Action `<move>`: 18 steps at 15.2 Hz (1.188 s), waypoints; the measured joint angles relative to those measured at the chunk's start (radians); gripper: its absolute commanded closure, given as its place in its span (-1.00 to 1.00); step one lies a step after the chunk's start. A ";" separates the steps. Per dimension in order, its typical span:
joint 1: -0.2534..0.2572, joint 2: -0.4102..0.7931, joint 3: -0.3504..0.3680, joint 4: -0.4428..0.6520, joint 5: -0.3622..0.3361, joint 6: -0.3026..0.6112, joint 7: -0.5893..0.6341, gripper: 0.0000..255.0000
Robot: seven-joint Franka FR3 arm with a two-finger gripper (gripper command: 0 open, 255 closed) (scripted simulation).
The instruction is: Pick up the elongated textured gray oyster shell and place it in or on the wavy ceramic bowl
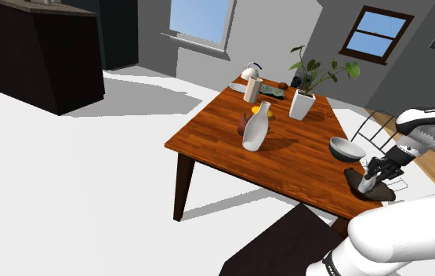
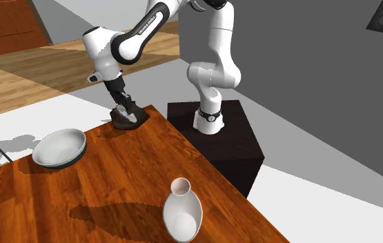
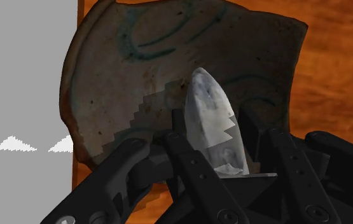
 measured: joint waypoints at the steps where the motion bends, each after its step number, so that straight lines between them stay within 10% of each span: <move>1: 0.000 0.000 0.000 0.000 0.000 0.000 0.000 1.00; 2: 0.000 0.000 0.000 0.000 0.000 0.000 0.000 -1.00; 18: -0.022 -0.044 0.047 0.099 -0.009 -0.136 0.015 -1.00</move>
